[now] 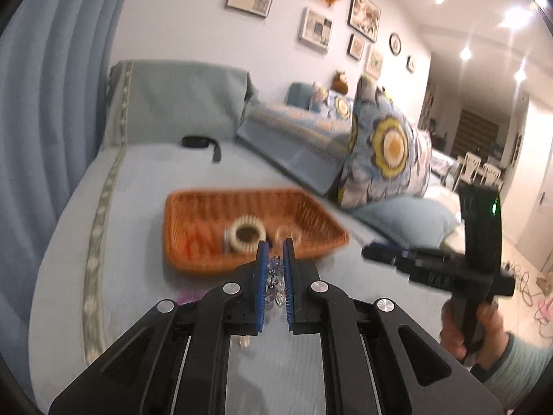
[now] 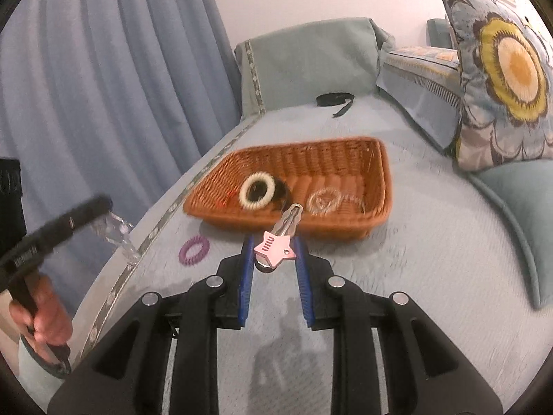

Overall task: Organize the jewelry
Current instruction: 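Carry the crystal bracelet and star clip to the basket and open both tools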

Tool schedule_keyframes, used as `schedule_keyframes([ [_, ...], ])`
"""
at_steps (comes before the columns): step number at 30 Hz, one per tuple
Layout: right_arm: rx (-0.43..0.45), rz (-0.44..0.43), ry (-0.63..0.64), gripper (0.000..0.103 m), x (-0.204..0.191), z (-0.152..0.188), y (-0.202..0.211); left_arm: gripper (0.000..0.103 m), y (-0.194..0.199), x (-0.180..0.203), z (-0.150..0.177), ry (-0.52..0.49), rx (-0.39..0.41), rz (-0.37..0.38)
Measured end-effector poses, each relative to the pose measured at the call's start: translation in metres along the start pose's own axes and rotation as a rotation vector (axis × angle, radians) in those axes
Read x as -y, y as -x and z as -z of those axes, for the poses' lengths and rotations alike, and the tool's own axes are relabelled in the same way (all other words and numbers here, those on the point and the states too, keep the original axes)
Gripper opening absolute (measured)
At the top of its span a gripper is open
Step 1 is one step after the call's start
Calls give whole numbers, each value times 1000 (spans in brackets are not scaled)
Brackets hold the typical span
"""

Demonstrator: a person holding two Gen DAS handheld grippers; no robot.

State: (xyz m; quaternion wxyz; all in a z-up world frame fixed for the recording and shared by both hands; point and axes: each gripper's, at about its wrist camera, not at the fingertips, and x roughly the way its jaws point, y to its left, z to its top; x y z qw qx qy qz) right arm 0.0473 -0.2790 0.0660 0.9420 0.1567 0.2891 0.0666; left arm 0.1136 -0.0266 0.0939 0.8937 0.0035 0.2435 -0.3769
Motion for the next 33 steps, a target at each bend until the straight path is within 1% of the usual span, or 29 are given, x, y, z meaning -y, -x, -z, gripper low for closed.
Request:
schedule_keyframes([
  [2, 1, 6, 6, 21, 4, -13, -9, 7, -16, -6, -15, 14, 8, 18],
  [5, -14, 21, 15, 21, 10, -33, -29, 7, -49, -16, -32, 49, -2, 15],
  [8, -38, 40, 9, 21, 18, -51, -54, 7, -82, -25, -41, 85, -14, -17],
  [12, -79, 61, -24, 21, 30, -67, -87, 7, -118, -41, -45, 136, -25, -55],
  [14, -112, 70, -31, 21, 35, -70, -103, 7, -138, -43, -45, 115, -51, -92],
  [17, -161, 96, -18, 21, 40, -69, -124, 7, -161, -47, -42, 101, -102, -114],
  [19, -187, 92, -25, 21, 45, -66, -134, 7, -171, -51, -39, 106, -130, -118],
  [23, -211, 101, -28, 21, 50, -60, -142, 7, -178, -59, -33, 121, -155, -123],
  [26, -215, 107, -11, 21, 49, -60, -140, 8, -182, -61, -29, 127, -178, -118],
  [27, -219, 106, -11, 22, 49, -62, -139, 9, -182, -60, -29, 129, -182, -111],
  [28, -221, 102, -16, 25, 49, -63, -136, 21, -178, -60, -29, 135, -180, -96],
  [29, -218, 102, -21, 28, 50, -64, -133, 36, -174, -59, -29, 138, -176, -89],
  [30, -207, 101, -26, 33, 50, -65, -127, 39, -168, -57, -30, 137, -163, -90],
  [31, -193, 95, -28, 38, 49, -66, -120, 41, -160, -55, -31, 132, -145, -89],
  [33, -173, 82, -27, 40, 47, -68, -108, 41, -136, -53, -33, 136, -103, -65],
])
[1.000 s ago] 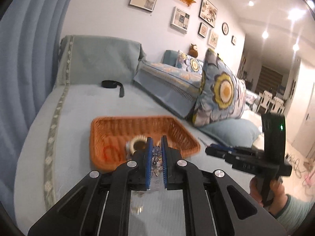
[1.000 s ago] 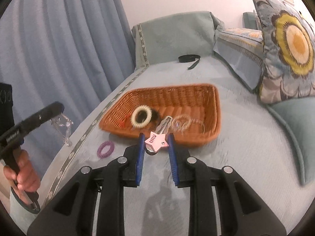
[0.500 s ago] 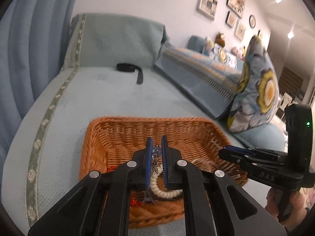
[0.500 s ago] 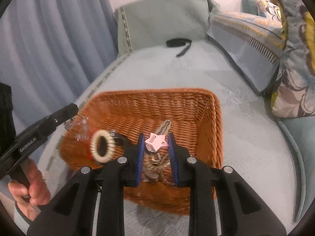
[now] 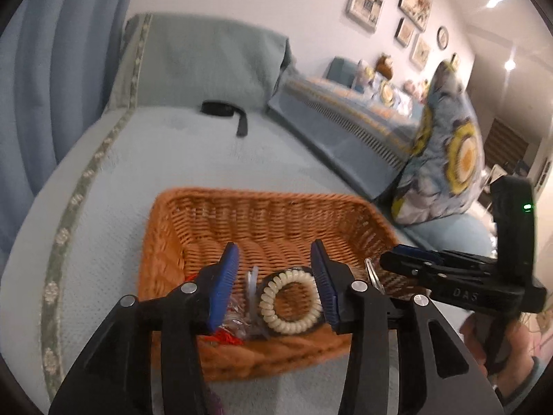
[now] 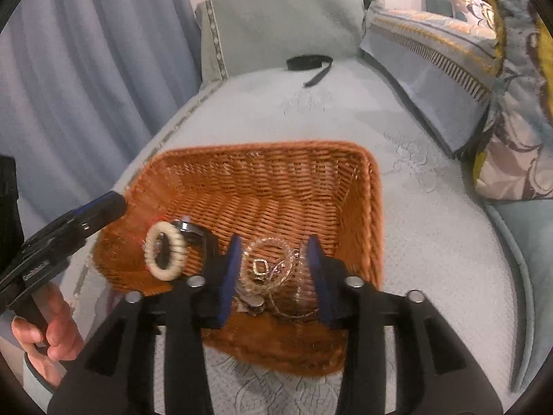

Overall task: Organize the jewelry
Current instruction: 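Carry the crystal bracelet and star clip to the basket and open both tools, then grasp the purple coil hair tie with the left tool while the right tool grasps the silver charm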

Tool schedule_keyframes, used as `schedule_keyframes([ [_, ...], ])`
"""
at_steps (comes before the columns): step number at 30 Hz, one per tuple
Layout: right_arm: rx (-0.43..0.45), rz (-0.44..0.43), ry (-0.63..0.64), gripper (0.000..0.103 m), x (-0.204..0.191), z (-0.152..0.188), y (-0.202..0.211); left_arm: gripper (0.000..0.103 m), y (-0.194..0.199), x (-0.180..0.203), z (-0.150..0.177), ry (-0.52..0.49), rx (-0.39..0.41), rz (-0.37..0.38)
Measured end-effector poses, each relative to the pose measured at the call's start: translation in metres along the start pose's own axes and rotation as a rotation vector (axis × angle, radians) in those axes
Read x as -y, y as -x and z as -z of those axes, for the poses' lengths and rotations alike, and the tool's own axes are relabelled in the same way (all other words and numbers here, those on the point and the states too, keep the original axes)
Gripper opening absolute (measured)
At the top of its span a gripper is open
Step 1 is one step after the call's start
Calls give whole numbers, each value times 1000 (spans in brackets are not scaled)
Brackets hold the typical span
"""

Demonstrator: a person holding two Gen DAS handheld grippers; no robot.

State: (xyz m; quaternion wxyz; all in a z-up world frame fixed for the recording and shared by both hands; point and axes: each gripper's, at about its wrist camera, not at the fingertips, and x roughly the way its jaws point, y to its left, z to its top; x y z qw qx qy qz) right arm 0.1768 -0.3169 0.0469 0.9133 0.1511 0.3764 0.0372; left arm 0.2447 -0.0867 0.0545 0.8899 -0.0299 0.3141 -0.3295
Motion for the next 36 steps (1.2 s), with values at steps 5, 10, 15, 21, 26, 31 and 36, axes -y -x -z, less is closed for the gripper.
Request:
schedule_keyframes([
  [5, 57, -15, 40, 40, -20, 16, 39, 43, 54, 5, 7, -12, 78, 8],
  [10, 74, -75, 46, 40, -46, 50, 64, 43, 104, 4, 23, -17, 126, -24],
  [15, 33, -123, 45, 40, -72, 93, 60, 43, 129, -3, 46, -18, 126, -86],
  [21, -57, -163, 54, 40, -100, 131, 35, 43, 115, -30, 72, 37, 79, -136],
  [26, -85, -173, 88, 40, -119, 143, 24, 43, 90, -51, 84, 80, 40, -130],
  [31, -117, -137, 101, 40, -131, 141, 0, 43, 67, -70, 89, 126, -9, -124],
  [36, -127, -111, 128, 39, -137, 128, -21, 43, 60, -80, 93, 164, -32, -92],
])
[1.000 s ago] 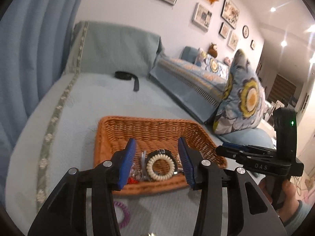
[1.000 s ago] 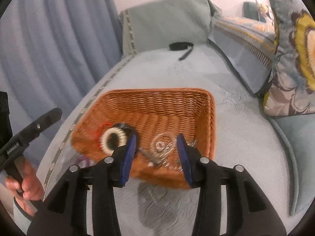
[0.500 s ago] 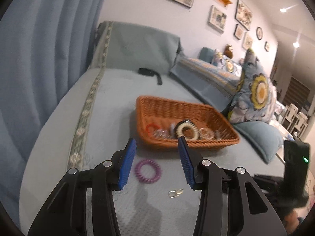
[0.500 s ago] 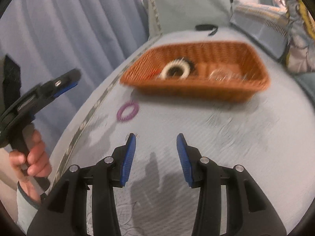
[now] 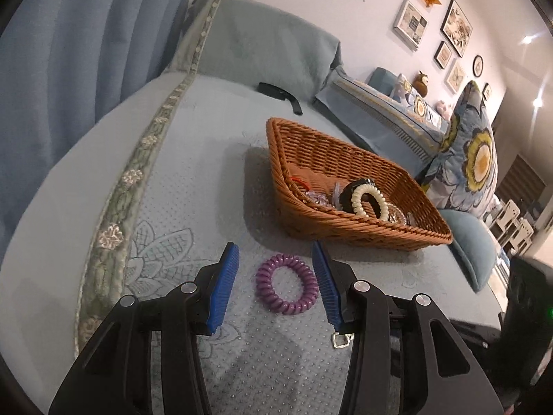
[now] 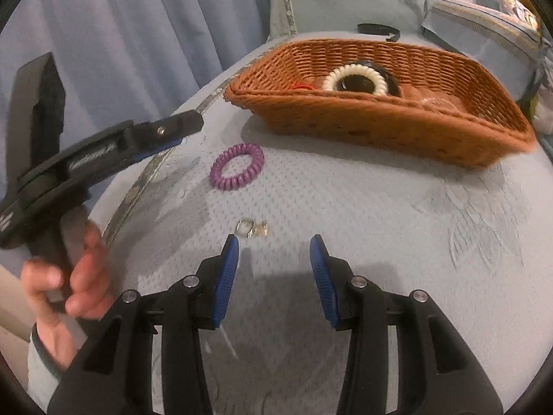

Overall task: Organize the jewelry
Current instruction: 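Grasp the purple coil hair tie with the left tool while the right tool grasps the silver charm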

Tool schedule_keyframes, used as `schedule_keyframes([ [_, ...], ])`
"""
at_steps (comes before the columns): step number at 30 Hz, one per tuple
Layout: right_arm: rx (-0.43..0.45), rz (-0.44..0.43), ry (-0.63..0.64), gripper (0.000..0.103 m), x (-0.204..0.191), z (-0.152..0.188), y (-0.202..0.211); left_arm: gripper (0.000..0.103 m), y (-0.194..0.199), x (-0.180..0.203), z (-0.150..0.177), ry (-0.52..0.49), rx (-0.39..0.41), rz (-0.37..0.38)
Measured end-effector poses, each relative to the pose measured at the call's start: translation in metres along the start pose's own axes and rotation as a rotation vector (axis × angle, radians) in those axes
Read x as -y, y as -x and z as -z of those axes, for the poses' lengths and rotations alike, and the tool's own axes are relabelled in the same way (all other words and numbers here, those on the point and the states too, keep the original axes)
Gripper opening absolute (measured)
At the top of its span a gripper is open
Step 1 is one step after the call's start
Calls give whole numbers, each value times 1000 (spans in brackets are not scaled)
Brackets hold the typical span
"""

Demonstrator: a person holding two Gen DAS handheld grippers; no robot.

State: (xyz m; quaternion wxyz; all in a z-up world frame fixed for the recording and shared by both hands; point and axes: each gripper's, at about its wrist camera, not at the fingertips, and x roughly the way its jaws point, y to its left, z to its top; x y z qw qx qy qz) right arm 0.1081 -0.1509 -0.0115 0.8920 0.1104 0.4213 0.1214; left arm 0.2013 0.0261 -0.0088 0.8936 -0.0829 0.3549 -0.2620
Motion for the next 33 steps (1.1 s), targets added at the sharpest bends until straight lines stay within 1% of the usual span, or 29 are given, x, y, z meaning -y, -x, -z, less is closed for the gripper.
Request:
schedule_keyframes([
  [3, -7, -6, 37, 39, 0, -14, -10, 43, -11, 1, 3, -9, -42, -36],
  [5, -27, -39, 53, 39, 0, -20, -18, 42, -14, 2, 2, -12, -49, -46],
  [6, -42, -59, 62, 37, 0, -21, -22, 42, -14, 2, 2, -12, -45, -46],
  [7, -63, -76, 72, 35, -1, -21, -25, 42, -13, 1, 3, -8, -44, -47],
  [10, -77, -103, 108, 35, -10, -17, -24, 43, -14, -1, 3, 4, -47, -49],
  [12, -96, -109, 156, 35, -19, -9, -20, 43, -14, -1, 3, 5, -47, -48],
  [15, -99, -94, 203, 35, -29, 0, -15, 43, -14, -1, 3, -2, -47, -51],
  [17, -93, -75, 207, 35, -30, 1, -13, 43, -15, 0, 3, -10, -50, -49],
  [19, -83, -33, 206, 35, -31, -1, -15, 43, -16, 0, 4, -13, -56, -46],
  [21, -84, -7, 213, 31, -33, -2, -19, 43, -19, 0, 4, -12, -65, -41],
  [24, -86, 24, 231, 17, -37, -3, -22, 42, -26, -3, 5, -4, -95, -30],
  [26, -84, 29, 220, 10, -33, -1, -20, 42, -29, -2, 6, -9, -112, -27],
  [30, -63, 67, 171, 9, -16, 8, -5, 42, -33, 9, 8, -56, -123, -47],
  [33, -36, 90, 97, 9, 7, 20, 12, 42, -39, 16, 10, -100, -153, -72],
])
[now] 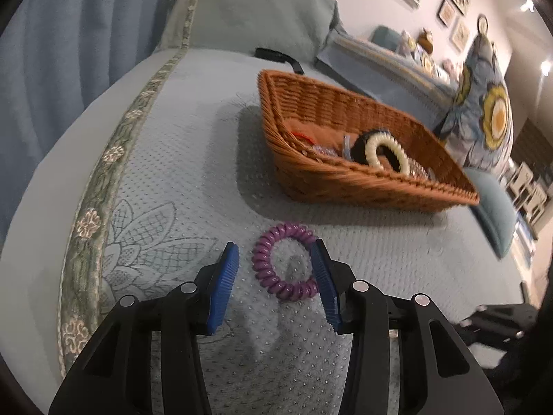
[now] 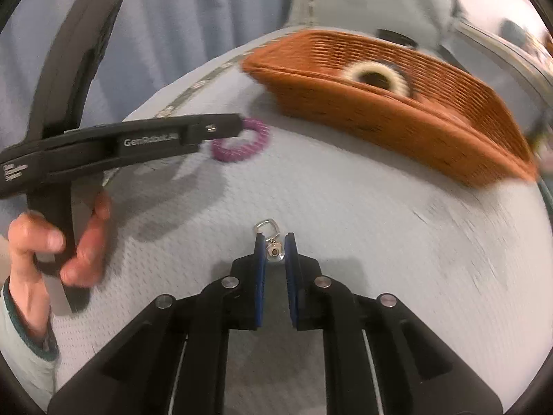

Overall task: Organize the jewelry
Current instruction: 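Grasp the purple coil hair tie with the left tool while the right tool grasps the silver charm, then lower the purple hair tie and silver charm into the basket and open both tools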

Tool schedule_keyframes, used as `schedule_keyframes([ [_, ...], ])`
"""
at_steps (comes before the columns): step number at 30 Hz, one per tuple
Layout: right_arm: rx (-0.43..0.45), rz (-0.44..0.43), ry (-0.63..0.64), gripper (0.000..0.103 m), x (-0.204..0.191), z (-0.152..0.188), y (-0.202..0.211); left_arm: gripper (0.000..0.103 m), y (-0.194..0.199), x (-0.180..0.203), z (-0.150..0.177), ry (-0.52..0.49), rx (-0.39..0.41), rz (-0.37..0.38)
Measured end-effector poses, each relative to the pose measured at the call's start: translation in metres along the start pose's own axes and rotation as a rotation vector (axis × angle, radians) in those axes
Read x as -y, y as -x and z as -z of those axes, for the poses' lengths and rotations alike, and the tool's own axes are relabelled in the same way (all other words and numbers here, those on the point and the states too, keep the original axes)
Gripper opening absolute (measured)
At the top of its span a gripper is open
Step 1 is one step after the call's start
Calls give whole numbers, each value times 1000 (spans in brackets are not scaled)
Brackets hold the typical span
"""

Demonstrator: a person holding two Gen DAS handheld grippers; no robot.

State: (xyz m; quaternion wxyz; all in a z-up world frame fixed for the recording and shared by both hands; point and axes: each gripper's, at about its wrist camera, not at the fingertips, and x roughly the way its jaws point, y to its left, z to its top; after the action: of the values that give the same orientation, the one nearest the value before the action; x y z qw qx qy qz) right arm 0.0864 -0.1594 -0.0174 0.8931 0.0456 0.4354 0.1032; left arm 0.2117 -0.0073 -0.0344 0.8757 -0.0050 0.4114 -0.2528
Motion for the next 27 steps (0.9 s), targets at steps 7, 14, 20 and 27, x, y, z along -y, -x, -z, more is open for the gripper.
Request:
schedule_keyframes([
  [7, 42, 10, -147, 9, 43, 19, 29, 10, -9, 8, 1, -46, -37, -60],
  [14, 96, -10, -187, 9, 52, 27, 62, 8, 16, 11, 5, -65, 81, -26],
  [20, 145, -10, -197, 9, 58, 29, 93, 8, 34, 13, 4, -32, 141, -8],
  [27, 229, 44, -147, 9, 66, -8, 121, 8, 77, 58, -18, -72, 280, 38],
])
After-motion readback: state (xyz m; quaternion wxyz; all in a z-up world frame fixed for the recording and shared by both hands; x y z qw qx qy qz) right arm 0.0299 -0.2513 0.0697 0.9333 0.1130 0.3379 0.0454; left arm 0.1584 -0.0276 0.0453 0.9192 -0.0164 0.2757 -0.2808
